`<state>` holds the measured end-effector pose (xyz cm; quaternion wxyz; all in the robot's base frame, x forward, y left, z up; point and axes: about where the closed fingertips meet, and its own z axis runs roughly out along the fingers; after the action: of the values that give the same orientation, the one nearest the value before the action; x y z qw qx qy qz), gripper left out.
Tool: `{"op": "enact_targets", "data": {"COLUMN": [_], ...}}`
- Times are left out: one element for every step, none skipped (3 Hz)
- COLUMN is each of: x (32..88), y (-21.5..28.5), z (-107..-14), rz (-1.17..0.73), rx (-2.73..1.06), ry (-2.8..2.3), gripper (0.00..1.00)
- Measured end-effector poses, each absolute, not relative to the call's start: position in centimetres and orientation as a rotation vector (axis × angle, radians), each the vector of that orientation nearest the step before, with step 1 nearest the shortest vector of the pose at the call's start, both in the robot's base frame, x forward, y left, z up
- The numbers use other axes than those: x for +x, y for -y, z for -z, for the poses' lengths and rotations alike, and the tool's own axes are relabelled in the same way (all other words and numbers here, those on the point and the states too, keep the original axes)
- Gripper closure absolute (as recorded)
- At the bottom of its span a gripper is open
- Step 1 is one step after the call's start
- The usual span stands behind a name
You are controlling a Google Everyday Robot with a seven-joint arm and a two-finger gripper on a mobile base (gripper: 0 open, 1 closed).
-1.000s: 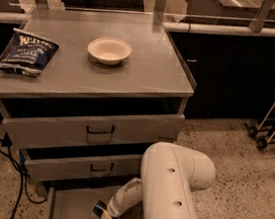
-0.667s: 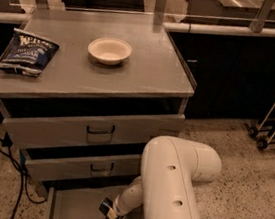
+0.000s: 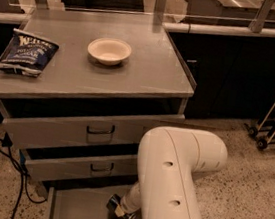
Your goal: Pick redbull can from bottom drawer and place on counter
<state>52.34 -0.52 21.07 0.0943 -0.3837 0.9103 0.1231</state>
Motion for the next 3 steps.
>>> {"op": "enact_targets", "data": {"x": [52.3, 52.4, 51.8], "y": [0.5, 3.7, 6.9], "z": [-21.1, -23.5, -26.4], "rz": [-0.365, -0.341, -0.325], "rx": [-1.138, -1.053, -0.971], "ry": [-2.7, -2.719, -2.728], "gripper": [1.0, 1.0, 1.0]}}
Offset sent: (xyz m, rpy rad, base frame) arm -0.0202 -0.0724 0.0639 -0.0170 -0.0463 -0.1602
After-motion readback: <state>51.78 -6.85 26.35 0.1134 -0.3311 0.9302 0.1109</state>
